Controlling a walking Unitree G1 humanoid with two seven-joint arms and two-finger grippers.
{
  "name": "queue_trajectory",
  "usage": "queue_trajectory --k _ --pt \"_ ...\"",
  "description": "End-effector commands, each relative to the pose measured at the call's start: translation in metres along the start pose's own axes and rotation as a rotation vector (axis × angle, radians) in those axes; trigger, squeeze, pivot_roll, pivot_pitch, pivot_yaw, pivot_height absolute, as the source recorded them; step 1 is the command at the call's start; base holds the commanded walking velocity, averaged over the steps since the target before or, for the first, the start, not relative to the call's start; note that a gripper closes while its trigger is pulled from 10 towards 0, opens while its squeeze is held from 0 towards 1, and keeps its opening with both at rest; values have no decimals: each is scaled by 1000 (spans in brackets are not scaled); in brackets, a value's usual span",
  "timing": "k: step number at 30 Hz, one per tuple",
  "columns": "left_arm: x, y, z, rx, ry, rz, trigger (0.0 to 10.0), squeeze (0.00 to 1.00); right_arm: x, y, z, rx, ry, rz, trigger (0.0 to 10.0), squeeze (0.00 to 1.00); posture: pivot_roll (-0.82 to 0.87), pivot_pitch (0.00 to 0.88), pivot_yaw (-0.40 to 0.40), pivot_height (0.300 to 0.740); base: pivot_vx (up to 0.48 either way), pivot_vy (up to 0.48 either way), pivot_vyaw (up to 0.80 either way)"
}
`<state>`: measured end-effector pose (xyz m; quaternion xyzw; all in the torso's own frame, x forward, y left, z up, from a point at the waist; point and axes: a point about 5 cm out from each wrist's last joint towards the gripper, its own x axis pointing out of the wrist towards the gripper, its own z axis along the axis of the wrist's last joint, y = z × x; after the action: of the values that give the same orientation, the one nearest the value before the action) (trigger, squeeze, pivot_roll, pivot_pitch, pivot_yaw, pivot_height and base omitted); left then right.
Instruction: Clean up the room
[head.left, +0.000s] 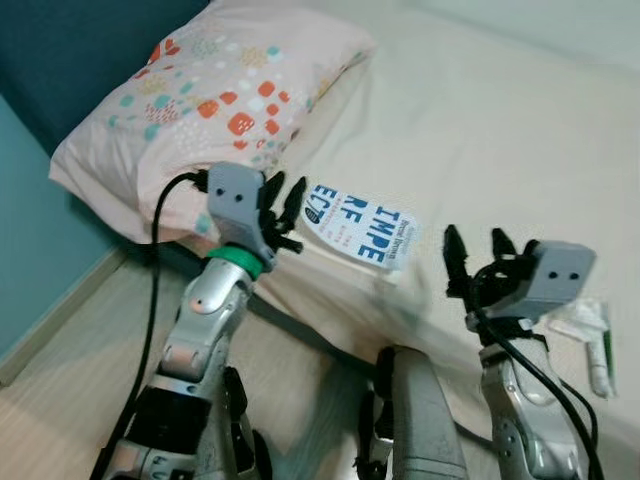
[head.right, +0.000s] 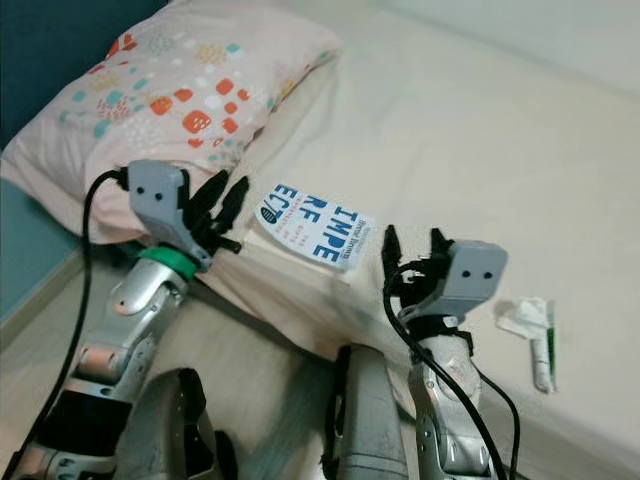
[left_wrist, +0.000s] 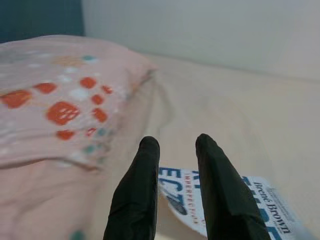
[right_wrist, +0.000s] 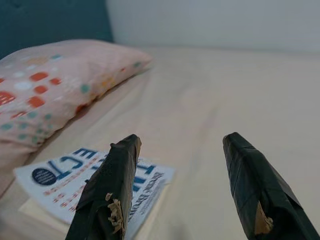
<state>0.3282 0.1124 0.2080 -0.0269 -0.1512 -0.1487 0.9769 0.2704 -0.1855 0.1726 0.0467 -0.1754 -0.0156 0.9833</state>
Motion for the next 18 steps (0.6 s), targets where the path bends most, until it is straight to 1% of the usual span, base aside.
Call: queue_trajectory --k 1,2,4,6,8,9,11,14,17,18 --pt "-6 0 -7 -16 44 -7 10000 0 -5 -8 -4 -22 20 -17 10000 0 -82 115 11 604 0 0 0" --pt "-7 0 -9 -14 52 -5 10000 0 -6 -9 -4 -25 22 -19 10000 0 -82 115 11 609 0 0 0" --pt "-14 -2 -10 -36 102 -2 10000 0 -6 -11 -5 -26 25 -21 10000 0 -86 112 9 619 0 0 0" --pt "-14 -2 -10 -36 102 -2 10000 0 -6 -11 -5 -26 25 -21 10000 0 -86 112 9 619 0 0 0" --pt "-17 -3 -11 -24 146 11 10000 0 -6 -10 -7 -27 29 -19 10000 0 -89 112 12 628 0 0 0" --pt "-17 -3 -11 -24 146 11 10000 0 -6 -10 -7 -27 29 -19 10000 0 -89 112 12 628 0 0 0" --pt "-20 -4 -13 2 168 16 10000 0 -7 -8 -8 -27 36 -17 10000 0 -89 112 13 638 0 0 0" --pt "-19 -4 -13 -1 167 22 10000 0 -9 -4 -12 -19 52 -12 10000 0 -89 113 14 653 0 0 0" --pt "-18 -5 -12 24 155 14 10000 0 -10 -2 -15 -17 63 -4 10000 0 -85 113 9 667 0 0 0" --pt "-17 -6 -12 19 156 16 10000 0 -10 -2 -16 -18 64 -3 10000 0 -85 113 9 672 0 0 0"
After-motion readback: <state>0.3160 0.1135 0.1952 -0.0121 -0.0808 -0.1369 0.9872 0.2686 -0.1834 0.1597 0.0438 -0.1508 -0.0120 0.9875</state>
